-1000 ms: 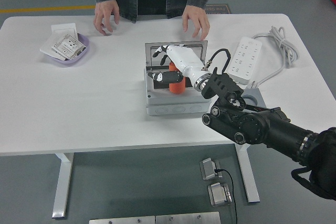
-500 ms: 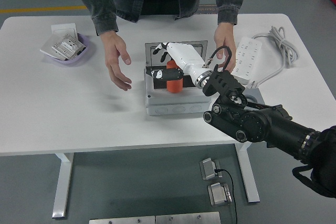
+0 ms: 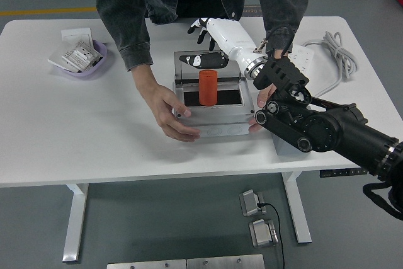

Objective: Pick up the cylinder from the cube,place it in the box,flap close box

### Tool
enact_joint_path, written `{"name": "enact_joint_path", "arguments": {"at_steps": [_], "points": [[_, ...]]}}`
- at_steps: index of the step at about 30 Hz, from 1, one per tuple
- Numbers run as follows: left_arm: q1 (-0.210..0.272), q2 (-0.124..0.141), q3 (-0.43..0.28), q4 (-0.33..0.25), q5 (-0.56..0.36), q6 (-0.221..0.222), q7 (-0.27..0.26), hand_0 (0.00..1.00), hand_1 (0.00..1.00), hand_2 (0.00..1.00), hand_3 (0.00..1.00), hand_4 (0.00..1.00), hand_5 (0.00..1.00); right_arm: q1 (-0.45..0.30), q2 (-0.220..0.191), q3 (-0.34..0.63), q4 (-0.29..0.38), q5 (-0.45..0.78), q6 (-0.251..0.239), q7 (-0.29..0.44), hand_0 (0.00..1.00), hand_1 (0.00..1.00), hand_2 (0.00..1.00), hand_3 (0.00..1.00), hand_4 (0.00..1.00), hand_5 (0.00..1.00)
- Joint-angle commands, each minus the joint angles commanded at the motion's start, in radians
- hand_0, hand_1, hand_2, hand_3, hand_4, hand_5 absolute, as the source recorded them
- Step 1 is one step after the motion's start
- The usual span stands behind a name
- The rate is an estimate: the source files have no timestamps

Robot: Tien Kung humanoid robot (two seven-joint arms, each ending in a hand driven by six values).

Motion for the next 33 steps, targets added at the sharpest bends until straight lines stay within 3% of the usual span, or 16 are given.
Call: {"name": "enact_joint_path", "arguments": {"at_steps": [10, 21, 22, 27, 28, 33], "points": [[-0.002, -0.003, -0.001, -0.001, 0.0, 0.0, -0.001, 0.64, 0.662, 0.618, 0.688, 0.65, 0.122, -0.009, -0.033, 0.051, 0.067, -0.025, 0.029, -0.026, 0.268, 0.354, 0.475, 0.667, 0.945, 0.576], [-0.003, -0.002, 0.008, -0.001, -0.01, -0.001, -0.002, 0.64, 0.661, 0.617, 0.686, 0.647, 0.121, 0.026, -0.048, 0.078, 0.048, -0.01, 0.066, -0.025, 0.269, 0.35, 0.464, 0.664, 0.95, 0.595], [-0.003, -0.002, 0.011, -0.001, -0.012, -0.001, -0.002, 0.639, 0.661, 0.615, 0.682, 0.644, 0.117, 0.029, -0.048, 0.079, 0.046, -0.009, 0.068, -0.025, 0.418, 0.444, 0.509, 0.669, 0.989, 0.762], [-0.004, -0.001, 0.017, -0.001, -0.018, -0.001, -0.002, 0.639, 0.661, 0.615, 0.682, 0.644, 0.117, 0.044, -0.042, 0.081, 0.032, 0.003, 0.076, -0.026, 0.418, 0.444, 0.509, 0.669, 0.989, 0.762], [-0.005, -0.001, 0.018, -0.001, -0.019, -0.001, -0.002, 0.639, 0.661, 0.613, 0.682, 0.64, 0.111, 0.046, -0.04, 0.081, 0.028, 0.006, 0.077, -0.025, 0.754, 0.641, 0.637, 0.695, 0.998, 0.892], [-0.006, -0.002, 0.022, -0.001, -0.023, -0.001, -0.003, 0.639, 0.661, 0.613, 0.682, 0.64, 0.111, 0.05, -0.034, 0.076, 0.014, 0.024, 0.077, -0.024, 0.754, 0.641, 0.637, 0.695, 0.998, 0.892]]}}
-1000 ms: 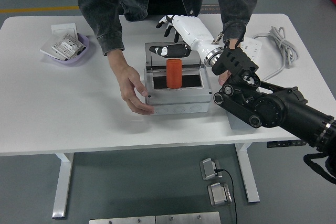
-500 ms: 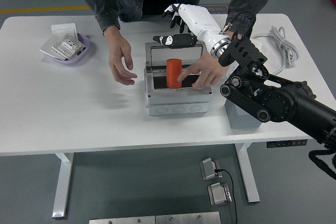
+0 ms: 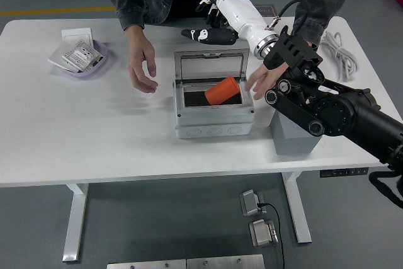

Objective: Pick up the cylinder from the cube,place it in the box,flap close box

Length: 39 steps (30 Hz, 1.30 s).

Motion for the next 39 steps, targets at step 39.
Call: {"name": "enact_joint_path", "arguments": {"at_steps": [39], "points": [[0.002, -0.002, -0.049, -0.001, 0.049, 0.0, -0.001, 0.64, 0.66, 0.613, 0.684, 0.641, 0.112, -0.109, -0.038, -0.114, 0.002, 0.051, -0.031, 0.008, 0.817, 0.696, 0.701, 0.705, 0.998, 0.998]]}}
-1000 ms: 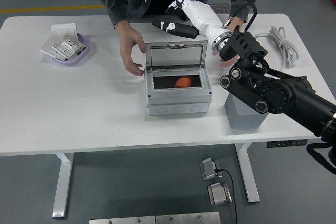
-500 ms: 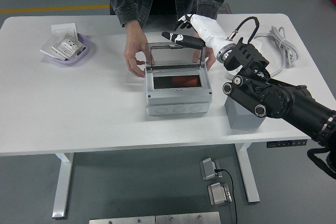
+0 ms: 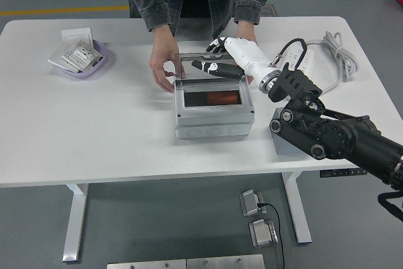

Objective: Pick up the cylinder from the cube,place it in the box,flap close box

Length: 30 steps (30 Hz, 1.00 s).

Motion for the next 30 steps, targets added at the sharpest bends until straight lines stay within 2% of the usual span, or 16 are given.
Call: {"name": "enact_joint_path", "arguments": {"at_steps": [16, 21, 22, 30], "points": [[0.0, 0.002, -0.03, -0.001, 0.018, 0.001, -0.002, 0.639, 0.66, 0.614, 0.685, 0.644, 0.115, -0.077, -0.111, -0.003, 0.217, -0.075, -0.012, -0.057, 0.747, 0.661, 0.692, 0.704, 0.998, 0.998], [0.001, 0.001, -0.032, 0.0, 0.017, 0.0, -0.002, 0.639, 0.66, 0.614, 0.685, 0.644, 0.115, -0.104, -0.13, -0.006, 0.248, -0.076, -0.014, -0.061, 0.747, 0.661, 0.692, 0.704, 0.998, 0.998], [0.001, 0.001, -0.033, -0.001, 0.018, 0.0, -0.002, 0.639, 0.659, 0.614, 0.686, 0.644, 0.115, -0.109, -0.133, -0.006, 0.253, -0.077, -0.015, -0.062, 0.707, 0.651, 0.692, 0.704, 0.998, 0.998], [0.002, 0.0, -0.041, -0.001, 0.024, 0.001, -0.001, 0.639, 0.659, 0.615, 0.687, 0.648, 0.118, -0.137, -0.156, -0.001, 0.299, -0.087, -0.021, -0.069, 0.705, 0.652, 0.693, 0.709, 0.998, 0.998]]}}
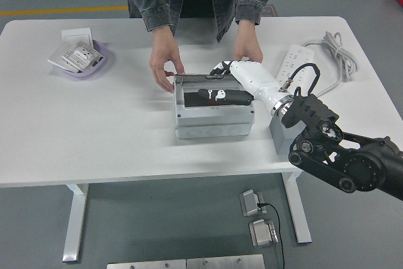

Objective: Pick up the cylinder from the cube,place it in the box,flap close box

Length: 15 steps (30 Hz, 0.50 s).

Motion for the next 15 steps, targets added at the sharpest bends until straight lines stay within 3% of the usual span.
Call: {"name": "enact_joint_path", "arguments": {"at_steps": [15], "points": [[0.002, -0.002, 0.005, 0.001, -0.006, 0.0, 0.0, 0.638, 0.659, 0.617, 0.688, 0.65, 0.122, -0.044, -0.005, -0.008, 0.032, 0.012, 0.012, -0.009, 0.665, 0.642, 0.689, 0.709, 0.998, 0.978]]}}
